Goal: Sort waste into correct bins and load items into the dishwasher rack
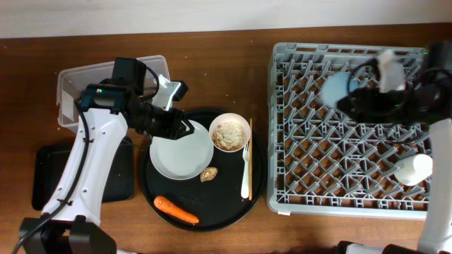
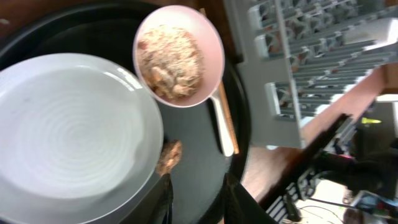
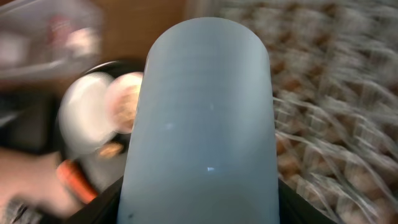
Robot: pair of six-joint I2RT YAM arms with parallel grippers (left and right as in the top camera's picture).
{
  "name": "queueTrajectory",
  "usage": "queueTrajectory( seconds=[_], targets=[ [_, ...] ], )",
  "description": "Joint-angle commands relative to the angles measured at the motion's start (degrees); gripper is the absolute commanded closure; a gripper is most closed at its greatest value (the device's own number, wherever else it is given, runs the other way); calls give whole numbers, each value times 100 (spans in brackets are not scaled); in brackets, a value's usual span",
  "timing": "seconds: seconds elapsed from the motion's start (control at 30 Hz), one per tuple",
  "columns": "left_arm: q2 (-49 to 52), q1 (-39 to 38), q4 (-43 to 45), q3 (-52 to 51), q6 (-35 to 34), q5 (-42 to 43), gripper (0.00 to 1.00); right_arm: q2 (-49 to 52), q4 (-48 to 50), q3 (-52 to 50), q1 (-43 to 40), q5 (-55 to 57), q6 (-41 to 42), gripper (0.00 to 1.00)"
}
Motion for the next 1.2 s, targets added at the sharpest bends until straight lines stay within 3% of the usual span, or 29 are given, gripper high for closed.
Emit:
queueTrajectory(
  seconds=[0.0, 0.1, 0.43, 0.83, 0.87, 0.9, 0.93, 1.0, 1.17],
  targets=[
    [-50, 11, -22, 31, 31, -258, 74, 81, 11, 120, -511, 1648, 1198, 58],
    [-50, 11, -22, 31, 33, -260, 74, 317, 33, 120, -868, 2411, 1690, 58],
    [-50, 11, -44, 31, 31, -258, 73, 1641, 166, 120, -1650, 2986, 1987, 59],
    [-50, 11, -42, 31, 31, -258, 73, 2450, 409, 118, -1906, 2900, 1989, 57],
    [-50, 11, -42, 31, 31, -256, 73, 2455, 422, 118, -1906, 2887, 1989, 54],
    [-50, 11, -42, 31, 31, -256, 73, 2459, 426, 118, -1906, 2887, 1989, 42],
    [-50, 11, -42, 31, 31, -256, 73, 2459, 474, 118, -1906, 2863, 1989, 21],
    [-50, 11, -42, 31, 31, -256, 73, 2459, 597, 118, -1908, 2640, 1989, 0],
    [-50, 11, -50, 31, 28, -256, 73, 2457, 673, 120, -1912, 2256, 1987, 2]
  ],
)
